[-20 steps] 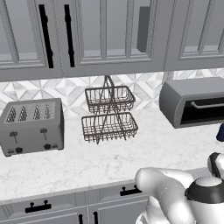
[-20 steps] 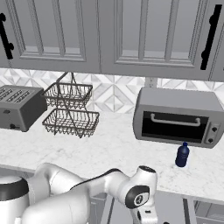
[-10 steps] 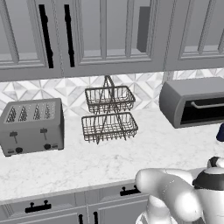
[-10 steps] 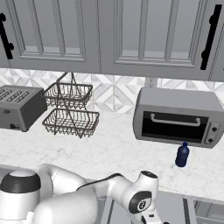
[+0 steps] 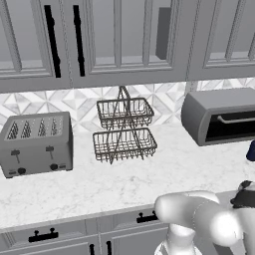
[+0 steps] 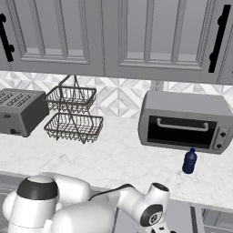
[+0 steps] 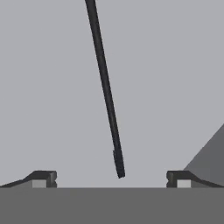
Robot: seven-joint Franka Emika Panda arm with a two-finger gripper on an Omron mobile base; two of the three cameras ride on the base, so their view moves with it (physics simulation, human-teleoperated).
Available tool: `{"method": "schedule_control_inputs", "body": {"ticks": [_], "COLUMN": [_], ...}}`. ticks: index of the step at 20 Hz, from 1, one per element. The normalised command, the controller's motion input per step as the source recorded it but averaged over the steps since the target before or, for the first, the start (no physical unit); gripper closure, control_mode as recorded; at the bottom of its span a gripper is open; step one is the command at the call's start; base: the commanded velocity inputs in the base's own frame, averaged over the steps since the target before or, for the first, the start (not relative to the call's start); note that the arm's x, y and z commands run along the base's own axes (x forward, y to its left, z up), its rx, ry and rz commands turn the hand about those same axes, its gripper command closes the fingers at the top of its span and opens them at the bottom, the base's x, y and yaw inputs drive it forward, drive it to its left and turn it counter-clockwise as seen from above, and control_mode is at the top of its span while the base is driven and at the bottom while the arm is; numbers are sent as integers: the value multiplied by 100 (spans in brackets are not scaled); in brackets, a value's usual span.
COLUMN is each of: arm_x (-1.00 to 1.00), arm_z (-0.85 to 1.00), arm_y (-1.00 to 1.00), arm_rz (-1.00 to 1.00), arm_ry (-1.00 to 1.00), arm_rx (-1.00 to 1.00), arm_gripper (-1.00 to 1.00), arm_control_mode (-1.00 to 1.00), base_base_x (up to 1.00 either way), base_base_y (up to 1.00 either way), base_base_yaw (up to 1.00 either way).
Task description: Pick the ladle from the drawer and place it on the counter.
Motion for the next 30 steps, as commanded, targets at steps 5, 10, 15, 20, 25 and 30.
{"method": "schedule_control_inputs", "body": {"ticks": [5,10,15,20,25,30], "arm_x": [1,0,-13,-48,-93,-97], "arm_z": [-54,-58,-59,-29,-11,0], "arm_y": [-25,-48,-67,-51,-50,-38], "arm_rz": [8,8,6,1,-3,-14], "arm_ry": [-4,-5,-9,-1,0,-4], "arm_rx": [0,0,3,3,8,2], "arm_gripper": [-100,100,100,100,100,100], "arm_control_mode": [-100,-100,-100,-100,-100,-100], "base_base_x": [0,0,0,0,0,0], "base_base_y": [0,0,0,0,0,0], "base_base_yaw": [0,0,0,0,0,0]}}
